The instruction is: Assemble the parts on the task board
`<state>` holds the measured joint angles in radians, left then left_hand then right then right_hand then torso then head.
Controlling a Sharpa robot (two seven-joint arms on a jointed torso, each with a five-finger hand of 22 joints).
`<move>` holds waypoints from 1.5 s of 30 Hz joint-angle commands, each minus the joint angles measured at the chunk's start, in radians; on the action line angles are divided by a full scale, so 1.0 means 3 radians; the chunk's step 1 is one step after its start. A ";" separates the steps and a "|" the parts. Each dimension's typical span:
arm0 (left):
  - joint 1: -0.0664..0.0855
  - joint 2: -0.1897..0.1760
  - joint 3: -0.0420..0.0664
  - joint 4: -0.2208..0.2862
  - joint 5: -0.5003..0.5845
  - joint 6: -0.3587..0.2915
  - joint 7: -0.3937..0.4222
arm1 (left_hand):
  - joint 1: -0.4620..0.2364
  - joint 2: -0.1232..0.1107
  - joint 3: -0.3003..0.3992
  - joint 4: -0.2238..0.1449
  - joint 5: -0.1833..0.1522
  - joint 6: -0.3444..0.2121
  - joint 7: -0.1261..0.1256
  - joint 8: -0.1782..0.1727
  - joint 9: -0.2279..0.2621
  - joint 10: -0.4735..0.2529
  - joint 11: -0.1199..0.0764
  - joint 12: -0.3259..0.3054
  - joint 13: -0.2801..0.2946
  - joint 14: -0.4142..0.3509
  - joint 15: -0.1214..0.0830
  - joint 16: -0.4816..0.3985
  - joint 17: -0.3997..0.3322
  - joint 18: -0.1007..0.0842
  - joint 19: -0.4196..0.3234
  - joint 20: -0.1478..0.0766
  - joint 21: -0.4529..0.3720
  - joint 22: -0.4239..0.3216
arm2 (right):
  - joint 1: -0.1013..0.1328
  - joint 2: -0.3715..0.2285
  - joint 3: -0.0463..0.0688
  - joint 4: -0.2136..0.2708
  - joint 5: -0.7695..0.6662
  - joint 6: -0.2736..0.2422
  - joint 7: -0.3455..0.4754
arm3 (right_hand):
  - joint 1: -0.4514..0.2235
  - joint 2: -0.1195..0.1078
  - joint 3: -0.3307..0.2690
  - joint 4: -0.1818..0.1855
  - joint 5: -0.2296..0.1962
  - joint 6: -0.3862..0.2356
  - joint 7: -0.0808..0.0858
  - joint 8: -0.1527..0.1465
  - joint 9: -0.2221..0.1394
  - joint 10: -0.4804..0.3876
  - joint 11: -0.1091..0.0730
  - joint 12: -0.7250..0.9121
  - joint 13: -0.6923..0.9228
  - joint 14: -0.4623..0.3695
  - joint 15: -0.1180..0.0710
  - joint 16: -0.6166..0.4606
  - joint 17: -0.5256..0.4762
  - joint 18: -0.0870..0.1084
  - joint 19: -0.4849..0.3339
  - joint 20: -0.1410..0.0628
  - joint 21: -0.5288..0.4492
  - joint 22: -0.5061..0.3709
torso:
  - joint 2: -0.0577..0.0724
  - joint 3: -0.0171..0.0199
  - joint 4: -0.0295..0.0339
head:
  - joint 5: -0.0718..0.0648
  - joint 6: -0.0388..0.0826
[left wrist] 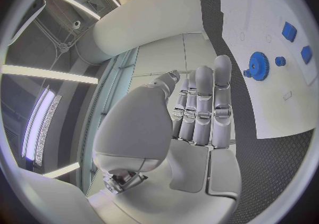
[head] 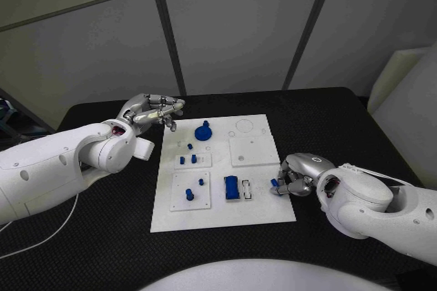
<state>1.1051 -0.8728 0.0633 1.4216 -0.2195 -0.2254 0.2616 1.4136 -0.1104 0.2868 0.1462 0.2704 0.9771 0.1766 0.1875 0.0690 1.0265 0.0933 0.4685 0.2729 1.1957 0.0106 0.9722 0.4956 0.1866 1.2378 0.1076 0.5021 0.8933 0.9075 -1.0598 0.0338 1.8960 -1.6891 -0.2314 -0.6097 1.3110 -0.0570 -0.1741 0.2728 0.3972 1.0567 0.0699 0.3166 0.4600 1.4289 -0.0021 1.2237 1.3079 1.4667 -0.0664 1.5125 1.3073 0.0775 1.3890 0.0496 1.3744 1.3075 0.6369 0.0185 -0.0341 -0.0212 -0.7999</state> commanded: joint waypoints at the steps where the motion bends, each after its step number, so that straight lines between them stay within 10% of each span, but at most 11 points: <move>1: 0.0003 -0.0001 0.0001 0.0002 0.0007 0.0039 0.0020 | 0.0007 0.0017 -0.0019 0.0008 0.0001 -0.0033 0.0000 0.0023 0.0002 -0.0024 0.0007 0.0017 0.0004 0.0002 0.0017 -0.0007 -0.0003 -0.0017 -0.0011 0.0014 -0.0015 -0.0006 | -0.0028 0.0023 -0.0021 -0.0015 0.0002 0.0154 -0.0023 | 0.0058 0.0014 0.0014 -0.0017 0.0018 0.0000 -0.0024 -0.0015 -0.0007 -0.0003 -0.0031 0.0009 0.0041 0.0280 -0.0018 0.0006 0.0566 -0.0046 0.0016 -0.0019 0.0015 0.0047 | -0.0001 0.0001 0.0001 | 0.0002 -0.0002; 9: 0.0003 -0.0002 0.0001 0.0004 0.0007 0.0040 0.0017 | 0.0007 0.0017 -0.0019 0.0008 0.0001 -0.0033 0.0000 0.0023 0.0002 -0.0024 0.0007 0.0017 0.0004 0.0002 0.0017 -0.0007 -0.0003 -0.0017 -0.0011 0.0014 -0.0015 -0.0006 | -0.0039 0.0095 -0.0024 -0.0043 -0.0061 0.0216 -0.0046 | 0.0331 0.0084 0.0101 -0.0129 -0.0042 -0.0009 -0.0035 -0.0024 0.0011 -0.0017 -0.0044 -0.0018 0.0029 0.0279 -0.0031 0.0002 0.0562 -0.0044 0.0011 -0.0030 0.0008 0.0042 | 0.0000 0.0000 0.0003 | 0.0005 -0.0003; 14: 0.0003 -0.0008 0.0001 0.0008 0.0007 0.0041 0.0014 | 0.0007 0.0017 -0.0019 0.0008 0.0001 -0.0033 0.0000 0.0023 0.0002 -0.0024 0.0007 0.0017 0.0004 0.0002 0.0017 -0.0007 -0.0003 -0.0017 -0.0011 0.0014 -0.0015 -0.0006 | -0.0045 0.0115 -0.0025 -0.0043 -0.0124 0.0231 -0.0078 | 0.0847 0.0229 0.0534 -0.0358 -0.0093 -0.0005 -0.0038 -0.0047 0.0012 -0.0061 -0.0062 -0.0068 0.0010 0.0279 -0.0063 0.0002 0.0566 -0.0043 0.0011 -0.0065 0.0007 0.0046 | 0.0003 -0.0001 0.0000 | 0.0015 -0.0009; 21: 0.0003 -0.0016 0.0001 0.0014 0.0007 0.0039 0.0010 | 0.0004 0.0021 -0.0023 0.0014 0.0002 -0.0038 -0.0001 0.0028 0.0002 -0.0029 0.0007 0.0025 0.0004 0.0001 0.0018 -0.0006 -0.0006 -0.0017 -0.0010 0.0015 -0.0018 -0.0007 | -0.0048 0.0095 -0.0025 -0.0001 -0.0104 0.0141 -0.0096 | 0.0713 -0.0064 0.1412 -0.0386 0.0009 -0.0042 0.0012 -0.0025 0.0106 -0.0038 -0.0032 -0.0102 -0.0010 0.0280 -0.0018 0.0005 0.0574 -0.0048 0.0011 -0.0031 0.0023 0.0072 | 0.0000 0.0001 -0.0006 | 0.0019 -0.0015; 22: 0.0003 -0.0017 0.0001 0.0015 0.0007 0.0040 0.0010 | 0.0004 0.0021 -0.0023 0.0014 0.0002 -0.0038 -0.0001 0.0028 0.0002 -0.0029 0.0007 0.0025 0.0004 0.0001 0.0018 -0.0006 -0.0006 -0.0017 -0.0010 0.0015 -0.0018 -0.0007 | -0.0048 0.0085 -0.0025 0.0015 -0.0059 0.0096 -0.0097 | 0.0519 -0.0247 0.1890 -0.0407 0.0045 -0.0029 0.0014 0.0008 0.0171 -0.0018 -0.0038 -0.0091 0.0000 0.0283 -0.0010 0.0010 0.0583 -0.0049 0.0015 -0.0027 0.0034 0.0087 | 0.0000 0.0001 -0.0005 | 0.0019 -0.0016; 24: 0.0003 -0.0018 0.0001 0.0016 0.0007 0.0040 0.0009 | 0.0004 0.0021 -0.0023 0.0014 0.0002 -0.0038 -0.0001 0.0028 0.0002 -0.0029 0.0007 0.0025 0.0004 0.0001 0.0018 -0.0006 -0.0006 -0.0017 -0.0010 0.0015 -0.0018 -0.0007 | -0.0048 0.0073 -0.0024 0.0036 0.0003 0.0046 -0.0096 | 0.0412 -0.0305 0.2068 -0.0457 0.0065 -0.0033 0.0003 0.0030 0.0212 -0.0007 -0.0022 -0.0074 0.0013 0.0286 -0.0022 0.0018 0.0598 -0.0054 0.0026 -0.0022 0.0048 0.0105 | 0.0000 0.0002 -0.0003 | 0.0017 -0.0016; 45: 0.0004 -0.0014 0.0001 0.0027 0.0007 0.0041 -0.0015 | 0.0017 0.0030 -0.0017 0.0010 0.0005 -0.0041 -0.0002 0.0033 0.0002 -0.0036 0.0005 0.0031 0.0003 0.0001 0.0016 -0.0004 -0.0009 -0.0016 -0.0008 0.0014 -0.0020 -0.0009 | -0.0042 0.0020 -0.0019 0.0270 0.0841 -0.0789 0.0155 | -0.0097 -0.0468 0.2114 -0.0409 0.0077 -0.0038 -0.0045 0.0038 0.0273 0.0033 -0.0056 -0.0005 0.0067 0.0295 -0.0040 0.0040 0.0632 -0.0060 0.0054 -0.0041 0.0069 0.0140 | 0.0000 -0.0001 0.0004 | 0.0035 -0.0003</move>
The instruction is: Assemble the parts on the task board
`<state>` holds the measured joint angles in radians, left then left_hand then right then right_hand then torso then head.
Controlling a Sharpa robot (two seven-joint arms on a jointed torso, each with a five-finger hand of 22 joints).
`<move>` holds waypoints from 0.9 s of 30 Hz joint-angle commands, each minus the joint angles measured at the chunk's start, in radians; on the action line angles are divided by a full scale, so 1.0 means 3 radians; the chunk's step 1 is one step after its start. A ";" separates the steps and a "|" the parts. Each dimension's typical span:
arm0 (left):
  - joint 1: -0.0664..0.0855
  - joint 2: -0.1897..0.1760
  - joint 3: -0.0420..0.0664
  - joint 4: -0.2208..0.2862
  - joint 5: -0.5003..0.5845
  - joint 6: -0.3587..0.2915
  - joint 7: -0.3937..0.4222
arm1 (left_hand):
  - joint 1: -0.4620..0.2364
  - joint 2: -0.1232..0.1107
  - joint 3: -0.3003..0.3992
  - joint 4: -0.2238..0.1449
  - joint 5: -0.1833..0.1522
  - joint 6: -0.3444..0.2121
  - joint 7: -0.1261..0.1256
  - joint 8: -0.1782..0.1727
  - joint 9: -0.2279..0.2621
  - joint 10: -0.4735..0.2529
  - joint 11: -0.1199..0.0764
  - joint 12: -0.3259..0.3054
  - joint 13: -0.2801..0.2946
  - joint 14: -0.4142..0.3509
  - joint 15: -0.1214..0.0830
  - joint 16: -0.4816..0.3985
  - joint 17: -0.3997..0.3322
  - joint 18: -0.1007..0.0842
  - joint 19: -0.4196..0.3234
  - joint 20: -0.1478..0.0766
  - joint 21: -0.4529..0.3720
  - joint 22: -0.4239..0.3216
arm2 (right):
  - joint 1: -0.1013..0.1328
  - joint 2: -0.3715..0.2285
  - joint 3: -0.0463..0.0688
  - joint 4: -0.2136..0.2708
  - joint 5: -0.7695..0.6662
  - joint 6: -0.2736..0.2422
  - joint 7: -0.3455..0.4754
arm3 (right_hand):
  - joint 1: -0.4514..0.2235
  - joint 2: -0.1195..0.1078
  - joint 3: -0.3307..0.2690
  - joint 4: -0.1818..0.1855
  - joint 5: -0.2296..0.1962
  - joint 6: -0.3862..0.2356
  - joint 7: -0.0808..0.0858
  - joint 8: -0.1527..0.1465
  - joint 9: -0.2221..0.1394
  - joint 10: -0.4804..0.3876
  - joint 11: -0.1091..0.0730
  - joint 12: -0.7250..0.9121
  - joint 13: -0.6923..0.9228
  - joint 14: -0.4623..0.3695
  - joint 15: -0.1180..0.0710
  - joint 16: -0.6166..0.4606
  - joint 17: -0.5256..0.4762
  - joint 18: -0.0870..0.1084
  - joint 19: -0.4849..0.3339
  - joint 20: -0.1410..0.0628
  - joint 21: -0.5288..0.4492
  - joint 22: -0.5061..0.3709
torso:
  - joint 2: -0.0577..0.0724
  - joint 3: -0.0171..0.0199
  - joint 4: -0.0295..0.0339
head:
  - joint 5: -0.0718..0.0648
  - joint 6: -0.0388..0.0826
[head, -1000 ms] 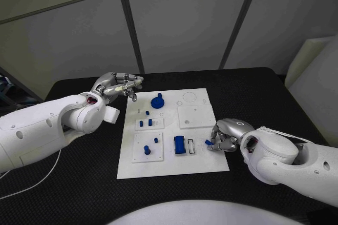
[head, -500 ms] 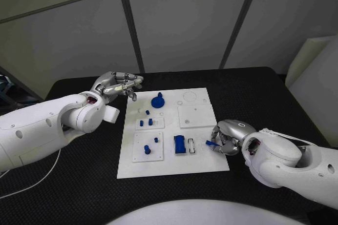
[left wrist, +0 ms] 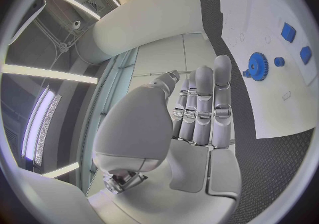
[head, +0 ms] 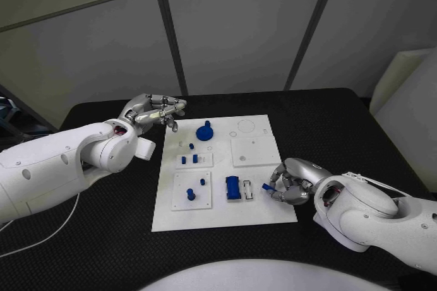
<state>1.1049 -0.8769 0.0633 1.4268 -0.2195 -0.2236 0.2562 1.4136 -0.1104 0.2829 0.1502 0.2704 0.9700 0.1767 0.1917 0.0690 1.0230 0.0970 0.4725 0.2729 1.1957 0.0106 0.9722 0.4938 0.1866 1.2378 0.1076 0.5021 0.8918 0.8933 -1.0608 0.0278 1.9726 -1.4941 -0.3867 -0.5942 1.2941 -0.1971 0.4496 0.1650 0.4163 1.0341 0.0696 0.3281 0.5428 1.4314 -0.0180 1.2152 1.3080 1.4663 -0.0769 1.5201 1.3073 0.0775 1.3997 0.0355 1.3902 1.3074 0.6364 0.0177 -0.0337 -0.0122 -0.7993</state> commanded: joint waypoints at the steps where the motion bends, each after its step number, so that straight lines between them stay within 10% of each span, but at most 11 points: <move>1: 0.0005 0.0000 0.0002 0.0010 0.0007 0.0036 0.0003 | 0.0017 0.0030 -0.0004 -0.0003 0.0005 -0.0017 -0.0002 0.0019 0.0002 -0.0024 -0.0007 0.0018 0.0003 0.0001 0.0016 -0.0005 -0.0003 -0.0016 -0.0008 0.0014 -0.0020 -0.0004 | 0.0005 0.0042 0.0001 0.0012 0.0205 -0.0291 0.0111 | -0.0041 -0.0001 0.0035 -0.0049 0.0013 0.0038 -0.0044 -0.0001 -0.0003 0.0025 -0.0003 0.0023 0.0066 0.0296 -0.0005 0.0014 0.0632 -0.0060 0.0019 0.0005 0.0016 0.0141 | 0.0001 0.0003 0.0002 | 0.0005 -0.0004; 27: 0.0008 0.0001 0.0002 0.0033 0.0007 0.0044 0.0001 | 0.0021 0.0030 -0.0003 -0.0005 0.0005 -0.0019 -0.0002 0.0020 0.0001 -0.0027 -0.0007 0.0020 0.0002 0.0001 0.0016 -0.0004 -0.0004 -0.0016 -0.0008 0.0014 -0.0021 -0.0004 | 0.0006 0.0516 0.0001 -0.0352 0.0502 0.0003 -0.0024 | -0.0368 0.0049 -0.0337 0.0077 0.0209 0.0140 -0.0079 0.0002 0.0013 0.0040 -0.0028 0.0024 0.0073 0.0296 -0.0025 0.0015 0.0634 -0.0058 0.0018 -0.0013 0.0001 0.0131 | 0.0002 0.0004 -0.0004 | 0.0040 -0.0010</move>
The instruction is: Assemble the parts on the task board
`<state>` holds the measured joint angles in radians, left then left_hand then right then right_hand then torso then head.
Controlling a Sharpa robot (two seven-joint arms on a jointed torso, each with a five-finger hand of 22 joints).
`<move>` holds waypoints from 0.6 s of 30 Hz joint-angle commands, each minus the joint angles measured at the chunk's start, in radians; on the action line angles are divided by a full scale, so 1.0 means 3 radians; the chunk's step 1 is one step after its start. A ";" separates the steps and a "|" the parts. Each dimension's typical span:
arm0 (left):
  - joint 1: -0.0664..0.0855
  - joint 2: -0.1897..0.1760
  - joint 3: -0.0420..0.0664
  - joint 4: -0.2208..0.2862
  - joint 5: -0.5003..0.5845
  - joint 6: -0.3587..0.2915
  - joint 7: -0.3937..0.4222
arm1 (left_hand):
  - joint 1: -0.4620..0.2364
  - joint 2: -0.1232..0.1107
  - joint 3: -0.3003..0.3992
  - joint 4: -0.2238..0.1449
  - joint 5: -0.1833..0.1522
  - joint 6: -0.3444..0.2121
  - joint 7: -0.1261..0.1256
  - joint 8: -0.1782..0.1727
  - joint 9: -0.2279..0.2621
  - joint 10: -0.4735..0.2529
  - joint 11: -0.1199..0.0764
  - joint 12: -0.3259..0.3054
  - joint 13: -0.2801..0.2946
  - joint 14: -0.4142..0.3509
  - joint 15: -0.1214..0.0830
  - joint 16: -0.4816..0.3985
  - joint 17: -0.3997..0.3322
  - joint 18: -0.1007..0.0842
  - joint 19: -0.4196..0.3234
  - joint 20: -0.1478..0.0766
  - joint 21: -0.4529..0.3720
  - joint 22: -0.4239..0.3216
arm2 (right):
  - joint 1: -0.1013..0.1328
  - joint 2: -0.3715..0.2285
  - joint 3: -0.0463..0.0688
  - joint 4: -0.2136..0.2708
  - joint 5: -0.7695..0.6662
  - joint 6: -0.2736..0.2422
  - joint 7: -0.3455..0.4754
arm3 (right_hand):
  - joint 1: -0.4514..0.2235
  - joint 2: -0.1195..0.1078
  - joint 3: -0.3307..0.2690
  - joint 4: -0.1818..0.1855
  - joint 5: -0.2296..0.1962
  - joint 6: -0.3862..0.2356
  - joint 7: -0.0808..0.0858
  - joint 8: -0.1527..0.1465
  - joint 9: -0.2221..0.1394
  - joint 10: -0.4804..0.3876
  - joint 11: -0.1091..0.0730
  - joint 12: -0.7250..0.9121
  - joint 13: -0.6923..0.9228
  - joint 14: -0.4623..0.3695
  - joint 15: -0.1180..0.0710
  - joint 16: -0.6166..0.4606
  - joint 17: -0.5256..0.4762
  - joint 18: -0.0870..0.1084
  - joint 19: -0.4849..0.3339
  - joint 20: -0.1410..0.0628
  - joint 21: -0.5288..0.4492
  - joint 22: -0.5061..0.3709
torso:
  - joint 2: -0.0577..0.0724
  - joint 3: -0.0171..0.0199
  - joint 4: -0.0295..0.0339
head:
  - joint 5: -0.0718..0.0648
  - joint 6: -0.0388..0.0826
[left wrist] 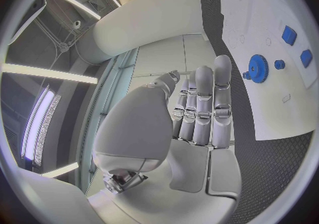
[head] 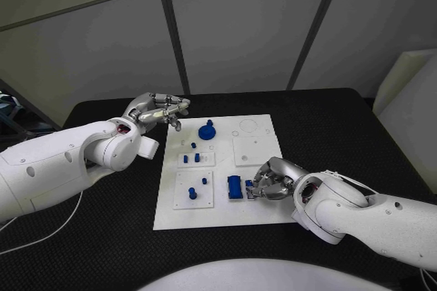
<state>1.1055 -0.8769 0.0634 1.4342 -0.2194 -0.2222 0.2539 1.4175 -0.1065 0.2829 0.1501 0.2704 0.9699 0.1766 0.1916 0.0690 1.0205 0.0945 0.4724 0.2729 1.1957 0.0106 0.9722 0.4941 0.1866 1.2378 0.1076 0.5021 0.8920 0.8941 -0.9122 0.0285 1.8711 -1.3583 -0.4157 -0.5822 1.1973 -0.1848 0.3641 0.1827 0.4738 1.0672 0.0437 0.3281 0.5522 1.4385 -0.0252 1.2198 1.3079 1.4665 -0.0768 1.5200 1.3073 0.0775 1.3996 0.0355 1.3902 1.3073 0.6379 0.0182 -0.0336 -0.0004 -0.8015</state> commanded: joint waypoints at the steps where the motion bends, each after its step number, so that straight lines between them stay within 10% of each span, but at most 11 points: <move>1: 0.0006 0.0001 0.0002 0.0009 0.0007 0.0040 0.0008 | 0.0008 0.0017 -0.0003 -0.0005 0.0006 -0.0019 -0.0002 0.0021 0.0002 -0.0018 0.0001 0.0020 0.0003 0.0001 0.0016 -0.0004 -0.0005 -0.0015 -0.0008 0.0014 -0.0021 -0.0005 | 0.0003 0.0028 -0.0001 -0.0019 0.0044 0.0097 -0.0076 | -0.0073 0.0011 -0.0086 0.0036 0.0031 0.0040 0.0005 0.0005 -0.0016 0.0018 -0.0006 0.0008 0.0073 0.0296 -0.0026 0.0015 0.0635 -0.0058 0.0019 -0.0015 0.0000 0.0131 | -0.0002 0.0002 -0.0004 | 0.0002 -0.0001; 18: 0.0006 0.0000 0.0002 0.0008 0.0007 0.0056 -0.0002 | 0.0013 0.0017 -0.0003 -0.0008 0.0006 -0.0021 -0.0002 0.0023 0.0001 -0.0021 0.0001 0.0023 0.0002 0.0001 0.0016 -0.0003 -0.0006 -0.0015 -0.0007 0.0014 -0.0022 -0.0005 | 0.0003 0.0074 -0.0001 -0.0041 -0.0061 0.0218 -0.0203 | -0.0222 0.0112 -0.0447 0.0201 0.0213 0.0149 -0.0050 0.0070 0.0033 0.0088 -0.0051 0.0135 0.0165 0.0297 -0.0064 0.0018 0.0642 -0.0060 0.0034 -0.0049 0.0002 0.0141 | -0.0004 0.0006 -0.0004 | 0.0001 -0.0004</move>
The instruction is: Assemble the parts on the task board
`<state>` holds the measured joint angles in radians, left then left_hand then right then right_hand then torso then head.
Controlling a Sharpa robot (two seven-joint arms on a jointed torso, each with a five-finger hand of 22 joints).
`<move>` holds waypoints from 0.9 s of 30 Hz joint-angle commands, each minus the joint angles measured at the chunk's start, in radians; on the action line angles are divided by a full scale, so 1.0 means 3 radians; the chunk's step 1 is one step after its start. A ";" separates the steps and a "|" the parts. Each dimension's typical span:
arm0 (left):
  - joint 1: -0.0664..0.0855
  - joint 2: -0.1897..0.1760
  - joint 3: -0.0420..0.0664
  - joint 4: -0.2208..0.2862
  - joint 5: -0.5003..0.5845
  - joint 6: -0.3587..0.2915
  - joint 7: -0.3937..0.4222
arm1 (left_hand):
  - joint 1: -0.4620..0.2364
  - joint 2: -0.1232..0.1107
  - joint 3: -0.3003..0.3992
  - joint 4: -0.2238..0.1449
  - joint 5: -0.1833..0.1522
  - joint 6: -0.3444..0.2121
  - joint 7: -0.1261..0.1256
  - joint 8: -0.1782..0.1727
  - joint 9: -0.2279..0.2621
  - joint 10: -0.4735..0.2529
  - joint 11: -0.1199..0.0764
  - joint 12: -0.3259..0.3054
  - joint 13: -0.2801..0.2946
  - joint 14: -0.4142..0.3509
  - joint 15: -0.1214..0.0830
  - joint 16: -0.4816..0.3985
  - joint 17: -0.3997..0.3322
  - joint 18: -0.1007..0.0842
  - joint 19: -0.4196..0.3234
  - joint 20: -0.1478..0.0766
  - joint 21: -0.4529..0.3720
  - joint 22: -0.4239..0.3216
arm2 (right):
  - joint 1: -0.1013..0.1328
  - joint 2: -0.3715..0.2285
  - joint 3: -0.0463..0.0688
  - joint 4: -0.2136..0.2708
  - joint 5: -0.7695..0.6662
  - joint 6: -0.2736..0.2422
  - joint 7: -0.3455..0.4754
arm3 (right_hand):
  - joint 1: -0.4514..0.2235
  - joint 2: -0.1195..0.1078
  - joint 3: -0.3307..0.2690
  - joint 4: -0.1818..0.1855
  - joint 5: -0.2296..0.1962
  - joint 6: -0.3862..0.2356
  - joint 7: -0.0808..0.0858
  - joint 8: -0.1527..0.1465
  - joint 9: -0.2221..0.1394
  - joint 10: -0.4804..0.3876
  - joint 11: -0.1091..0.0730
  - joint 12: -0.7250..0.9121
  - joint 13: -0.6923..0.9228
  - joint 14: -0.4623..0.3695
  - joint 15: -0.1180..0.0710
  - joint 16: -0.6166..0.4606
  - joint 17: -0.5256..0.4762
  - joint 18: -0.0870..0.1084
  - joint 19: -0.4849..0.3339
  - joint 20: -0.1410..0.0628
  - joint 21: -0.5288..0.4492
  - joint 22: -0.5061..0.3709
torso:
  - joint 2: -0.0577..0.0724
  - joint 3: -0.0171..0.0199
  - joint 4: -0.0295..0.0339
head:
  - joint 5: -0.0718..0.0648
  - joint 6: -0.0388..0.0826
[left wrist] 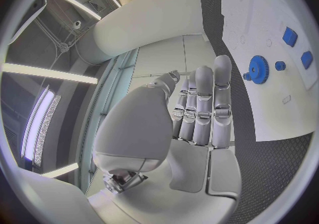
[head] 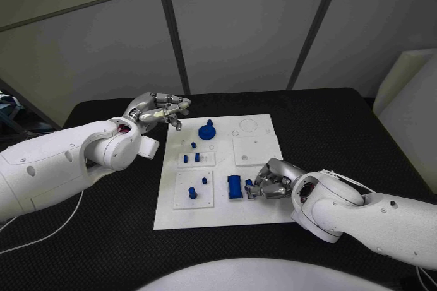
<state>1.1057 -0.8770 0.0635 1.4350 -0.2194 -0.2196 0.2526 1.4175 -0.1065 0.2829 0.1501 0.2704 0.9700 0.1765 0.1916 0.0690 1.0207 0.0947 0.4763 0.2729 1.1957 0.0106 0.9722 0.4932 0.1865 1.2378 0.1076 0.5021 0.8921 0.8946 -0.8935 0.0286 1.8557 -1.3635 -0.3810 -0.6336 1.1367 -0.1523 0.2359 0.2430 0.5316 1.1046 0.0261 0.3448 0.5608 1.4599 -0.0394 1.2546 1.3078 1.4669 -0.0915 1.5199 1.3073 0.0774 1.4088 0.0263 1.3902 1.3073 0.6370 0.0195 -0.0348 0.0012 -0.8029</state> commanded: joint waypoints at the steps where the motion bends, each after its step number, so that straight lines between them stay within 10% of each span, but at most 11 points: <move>1: 0.0005 0.0001 0.0002 0.0004 0.0007 0.0047 0.0002 | 0.0013 0.0017 -0.0003 -0.0008 0.0006 -0.0021 -0.0002 0.0023 0.0001 -0.0022 0.0000 0.0010 0.0002 0.0001 0.0016 -0.0003 -0.0003 -0.0015 -0.0007 0.0013 -0.0022 -0.0005 | 0.0001 0.0014 -0.0001 0.0011 -0.0047 0.0113 -0.0031 | -0.0021 0.0006 -0.0029 0.0004 0.0023 0.0026 0.0007 0.0017 0.0006 0.0019 -0.0005 0.0023 0.0168 0.0297 -0.0016 0.0020 0.0644 -0.0060 0.0004 -0.0019 0.0003 0.0143 | -0.0001 0.0002 -0.0001 | -0.0004 0.0000; 13: 0.0005 0.0006 0.0001 -0.0005 0.0007 0.0051 -0.0004 | 0.0017 0.0017 -0.0002 -0.0010 0.0006 -0.0022 -0.0002 0.0024 0.0001 -0.0024 0.0000 0.0012 0.0002 0.0001 0.0015 -0.0003 -0.0004 -0.0015 -0.0006 0.0013 -0.0023 -0.0006 | 0.0001 0.0013 -0.0001 0.0035 -0.0057 0.0154 0.0057 | -0.0195 -0.0030 -0.0315 0.0150 -0.0103 0.0031 0.0010 0.0035 0.0023 0.0030 -0.0002 0.0043 0.0188 0.0299 -0.0015 0.0025 0.0652 -0.0063 0.0008 -0.0024 0.0002 0.0147 | 0.0002 0.0001 -0.0001 | -0.0002 -0.0005; 27: 0.0004 0.0019 0.0001 -0.0019 0.0007 0.0060 -0.0014 | 0.0023 0.0021 0.0001 -0.0013 0.0007 -0.0024 -0.0002 0.0026 0.0001 -0.0026 0.0000 0.0015 0.0001 0.0000 0.0015 -0.0002 -0.0005 -0.0015 -0.0005 0.0013 -0.0024 -0.0006 | 0.0001 -0.0072 -0.0001 0.0096 -0.0087 0.0024 0.0127 | -0.0578 0.0178 -0.0780 0.0170 -0.0399 0.0028 0.0005 0.0044 0.0032 0.0033 -0.0004 0.0043 0.0201 0.0299 -0.0017 0.0025 0.0654 -0.0063 0.0013 -0.0023 0.0001 0.0156 | -0.0004 0.0006 0.0000 | 0.0006 0.0001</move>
<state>1.1055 -0.8727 0.0634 1.4296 -0.2194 -0.2146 0.2484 1.4175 -0.1065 0.2829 0.1501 0.2704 0.9700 0.1765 0.1953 0.0690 1.0210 0.0949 0.4762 0.2729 1.1957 0.0107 0.9722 0.4926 0.1865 1.2378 0.1076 0.4981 0.8914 0.8940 -0.9139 0.0282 1.8808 -1.3796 -0.3571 -0.6195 0.9709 -0.0998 0.0058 0.2938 0.4174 1.1088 0.0301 0.3513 0.5695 1.4597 -0.0393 1.2691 1.3078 1.4668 -0.0914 1.5239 1.3073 0.0774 1.4101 0.0250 1.3901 1.3073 0.6369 0.0212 -0.0353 0.0027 -0.8036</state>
